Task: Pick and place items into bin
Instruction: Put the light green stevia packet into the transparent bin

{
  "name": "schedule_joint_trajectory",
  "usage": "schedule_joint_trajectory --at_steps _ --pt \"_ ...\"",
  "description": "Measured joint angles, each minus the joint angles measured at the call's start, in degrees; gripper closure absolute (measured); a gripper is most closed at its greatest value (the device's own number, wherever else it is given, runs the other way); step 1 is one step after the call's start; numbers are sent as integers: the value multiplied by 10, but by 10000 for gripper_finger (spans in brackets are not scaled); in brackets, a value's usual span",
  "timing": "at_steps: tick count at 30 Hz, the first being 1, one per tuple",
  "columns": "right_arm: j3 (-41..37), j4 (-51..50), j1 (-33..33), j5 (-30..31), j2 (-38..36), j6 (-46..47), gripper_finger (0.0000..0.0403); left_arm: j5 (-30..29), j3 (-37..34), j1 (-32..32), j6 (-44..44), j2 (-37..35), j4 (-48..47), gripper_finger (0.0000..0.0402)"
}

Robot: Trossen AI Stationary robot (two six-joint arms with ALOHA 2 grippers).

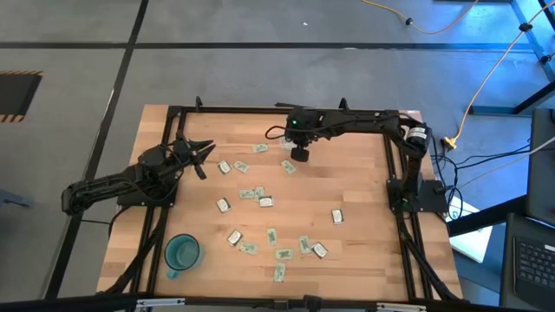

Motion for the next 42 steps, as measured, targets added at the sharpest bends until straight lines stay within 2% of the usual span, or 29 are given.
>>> schedule_joint_trajectory --at_steps 11,16,20,28,42 --pt "0 -4 0 0 0 0 351 0 0 0 0 0 0 329" --pt "16 -42 11 -3 -15 23 329 0 0 0 0 0 0 329" --pt "20 -63 47 -35 -23 32 326 0 0 0 0 0 0 329" --pt "-4 -47 108 -36 -16 32 326 1 0 0 0 0 0 329" --pt "-82 49 116 -37 -16 53 326 3 0 0 0 0 0 329"
